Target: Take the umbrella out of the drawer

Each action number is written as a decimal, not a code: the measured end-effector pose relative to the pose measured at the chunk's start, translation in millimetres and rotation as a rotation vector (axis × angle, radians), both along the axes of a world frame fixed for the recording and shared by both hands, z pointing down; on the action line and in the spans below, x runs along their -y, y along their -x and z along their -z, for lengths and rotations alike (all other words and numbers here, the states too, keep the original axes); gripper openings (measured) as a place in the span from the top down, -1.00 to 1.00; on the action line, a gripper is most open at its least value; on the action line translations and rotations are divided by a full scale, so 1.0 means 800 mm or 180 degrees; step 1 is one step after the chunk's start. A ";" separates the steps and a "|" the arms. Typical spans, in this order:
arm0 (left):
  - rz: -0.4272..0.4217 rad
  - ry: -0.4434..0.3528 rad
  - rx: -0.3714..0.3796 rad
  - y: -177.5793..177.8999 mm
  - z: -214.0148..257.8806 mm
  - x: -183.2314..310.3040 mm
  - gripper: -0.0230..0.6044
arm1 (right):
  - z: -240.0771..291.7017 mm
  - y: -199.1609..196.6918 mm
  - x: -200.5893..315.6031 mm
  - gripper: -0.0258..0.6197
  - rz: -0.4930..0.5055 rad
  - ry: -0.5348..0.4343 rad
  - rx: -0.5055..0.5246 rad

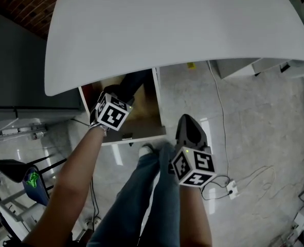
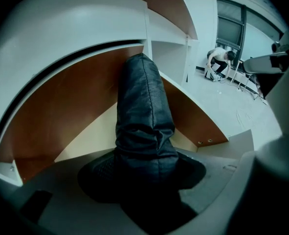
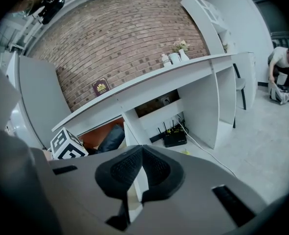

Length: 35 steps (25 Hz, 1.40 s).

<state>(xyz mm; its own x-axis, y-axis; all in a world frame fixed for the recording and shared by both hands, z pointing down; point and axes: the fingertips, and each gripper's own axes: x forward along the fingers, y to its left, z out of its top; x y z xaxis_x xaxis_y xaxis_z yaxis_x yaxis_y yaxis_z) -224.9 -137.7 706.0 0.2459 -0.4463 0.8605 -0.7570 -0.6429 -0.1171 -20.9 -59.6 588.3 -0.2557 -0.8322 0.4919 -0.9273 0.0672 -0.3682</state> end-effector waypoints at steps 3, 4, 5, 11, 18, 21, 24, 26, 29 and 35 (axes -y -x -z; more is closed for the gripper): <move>-0.0013 -0.0035 0.0002 -0.004 0.008 -0.005 0.10 | 0.001 0.005 -0.002 0.94 0.0074 0.0003 -0.0005; -0.0023 -0.0049 0.0002 -0.005 0.011 -0.007 0.10 | 0.001 0.006 -0.004 0.94 0.0097 0.0010 -0.0006; -0.0035 -0.0064 0.0001 -0.006 0.015 -0.009 0.10 | 0.001 0.008 -0.005 0.94 0.0115 0.0016 -0.0004; -0.0193 -0.0147 0.0096 -0.017 0.041 -0.034 0.10 | 0.022 0.021 -0.022 0.94 0.0293 0.0005 -0.0014; -0.0511 -0.0176 0.0324 -0.041 0.070 -0.068 0.10 | 0.053 0.011 -0.043 0.94 0.0446 0.0022 -0.0085; -0.0544 -0.0205 0.0330 -0.045 0.090 -0.082 0.10 | 0.071 0.012 -0.050 0.94 0.0505 0.0023 -0.0115; -0.0496 -0.0216 0.0277 -0.048 0.114 -0.088 0.10 | 0.096 0.014 -0.051 0.94 0.0578 -0.0002 -0.0150; -0.0420 -0.0205 0.0180 -0.050 0.131 -0.091 0.10 | 0.114 0.015 -0.051 0.94 0.0618 -0.0019 -0.0165; -0.0330 -0.0197 0.0057 -0.052 0.159 -0.098 0.10 | 0.137 0.014 -0.054 0.94 0.0662 -0.0048 -0.0204; -0.0257 -0.0308 -0.0019 -0.057 0.217 -0.108 0.09 | 0.184 0.012 -0.054 0.94 0.0748 -0.0110 -0.0270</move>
<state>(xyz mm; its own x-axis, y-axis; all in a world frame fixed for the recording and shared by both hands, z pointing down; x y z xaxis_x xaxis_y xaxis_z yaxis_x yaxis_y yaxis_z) -179.6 -51.1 532.5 0.2894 -0.5058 0.8127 -0.7041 -0.6877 -0.1772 -30.4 -16.1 441.2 -0.4032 -0.7715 0.4921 -0.9122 0.2959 -0.2835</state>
